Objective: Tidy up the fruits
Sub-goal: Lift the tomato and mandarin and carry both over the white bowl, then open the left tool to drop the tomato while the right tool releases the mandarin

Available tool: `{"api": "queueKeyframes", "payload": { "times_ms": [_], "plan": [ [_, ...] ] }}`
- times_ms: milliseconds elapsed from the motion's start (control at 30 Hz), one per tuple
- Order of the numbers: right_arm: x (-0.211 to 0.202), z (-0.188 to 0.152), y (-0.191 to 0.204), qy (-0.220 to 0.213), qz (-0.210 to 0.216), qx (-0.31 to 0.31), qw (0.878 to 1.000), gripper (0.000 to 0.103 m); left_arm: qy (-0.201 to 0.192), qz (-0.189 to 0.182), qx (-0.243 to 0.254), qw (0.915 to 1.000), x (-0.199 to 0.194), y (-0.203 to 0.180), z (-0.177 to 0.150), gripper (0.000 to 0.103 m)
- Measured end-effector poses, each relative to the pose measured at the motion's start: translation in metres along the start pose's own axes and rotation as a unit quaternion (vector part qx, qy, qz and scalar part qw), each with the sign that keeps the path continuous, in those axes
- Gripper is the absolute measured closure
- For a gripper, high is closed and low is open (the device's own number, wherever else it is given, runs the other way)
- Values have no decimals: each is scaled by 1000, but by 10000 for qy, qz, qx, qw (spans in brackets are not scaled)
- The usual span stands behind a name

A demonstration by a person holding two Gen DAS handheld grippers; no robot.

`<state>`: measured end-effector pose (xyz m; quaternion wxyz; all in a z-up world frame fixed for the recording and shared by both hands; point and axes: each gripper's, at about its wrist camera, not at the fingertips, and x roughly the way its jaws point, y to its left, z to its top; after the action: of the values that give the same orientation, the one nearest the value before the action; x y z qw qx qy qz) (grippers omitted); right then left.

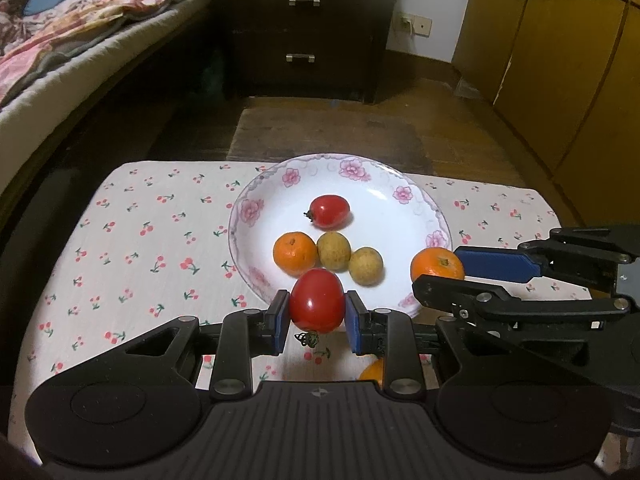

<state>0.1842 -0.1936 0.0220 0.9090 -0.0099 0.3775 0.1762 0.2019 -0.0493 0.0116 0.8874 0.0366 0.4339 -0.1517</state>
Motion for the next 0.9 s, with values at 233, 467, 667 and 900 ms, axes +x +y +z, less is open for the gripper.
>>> {"api": "queueKeyframes", "payload": {
  "times_ms": [233, 467, 667, 900],
  "plan": [
    [10, 3, -6, 43, -45, 54, 10000, 65, 42, -17, -31, 10000, 10, 1, 4, 67],
    [21, 2, -7, 137, -36, 59, 9999, 65, 113, -3, -57, 9999, 19, 4, 4, 68],
    [28, 0, -11, 235, -59, 98, 9997, 65, 137, -24, -25, 9999, 23, 2, 5, 68],
    [35, 0, -16, 254, -27, 159, 9995, 64, 189, -73, -99, 9997, 29, 4, 6, 68]
  ]
}}
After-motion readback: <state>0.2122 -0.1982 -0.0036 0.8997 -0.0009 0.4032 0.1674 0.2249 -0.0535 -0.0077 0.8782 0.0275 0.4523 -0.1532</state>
